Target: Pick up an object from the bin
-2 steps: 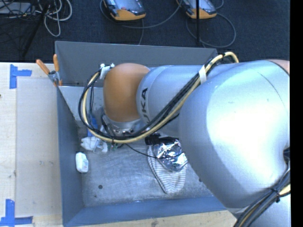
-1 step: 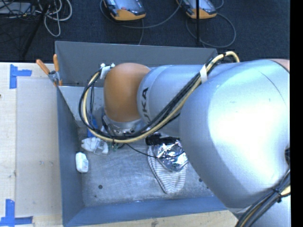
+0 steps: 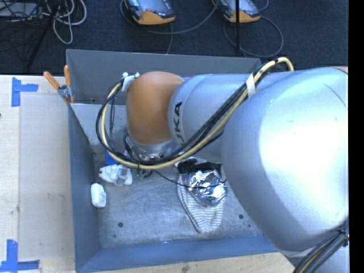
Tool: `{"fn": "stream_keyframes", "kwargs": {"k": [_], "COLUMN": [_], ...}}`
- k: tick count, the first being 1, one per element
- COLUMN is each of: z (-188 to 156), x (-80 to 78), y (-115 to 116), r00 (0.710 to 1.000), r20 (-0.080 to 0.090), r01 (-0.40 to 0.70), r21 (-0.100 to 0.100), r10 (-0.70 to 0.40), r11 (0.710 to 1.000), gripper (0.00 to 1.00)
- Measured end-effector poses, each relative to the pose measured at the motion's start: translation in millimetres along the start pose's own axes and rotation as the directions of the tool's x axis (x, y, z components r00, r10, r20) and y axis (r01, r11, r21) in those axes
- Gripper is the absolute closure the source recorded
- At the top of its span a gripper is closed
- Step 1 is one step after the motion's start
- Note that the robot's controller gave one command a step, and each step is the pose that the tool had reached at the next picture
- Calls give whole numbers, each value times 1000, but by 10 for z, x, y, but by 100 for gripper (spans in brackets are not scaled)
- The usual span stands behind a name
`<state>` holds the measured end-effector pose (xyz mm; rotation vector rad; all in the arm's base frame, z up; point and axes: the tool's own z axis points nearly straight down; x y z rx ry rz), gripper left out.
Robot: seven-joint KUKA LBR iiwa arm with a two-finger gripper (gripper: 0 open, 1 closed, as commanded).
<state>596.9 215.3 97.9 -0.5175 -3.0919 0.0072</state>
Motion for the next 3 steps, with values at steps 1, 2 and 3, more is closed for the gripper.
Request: {"fn": "stream_keyframes", "kwargs": {"k": [1,2,3], "z": [-196,-274,-333], "x": [-19,-30,-19], "y": [14,18,6], "r00": [1000,1000,1000], "r20": [4,9,5], "r01": [0,0,-1], "r21": [-4,-8,-5], "r10": [0,0,1], "r11": [1000,1000,1000], "gripper": [100,100,100]}}
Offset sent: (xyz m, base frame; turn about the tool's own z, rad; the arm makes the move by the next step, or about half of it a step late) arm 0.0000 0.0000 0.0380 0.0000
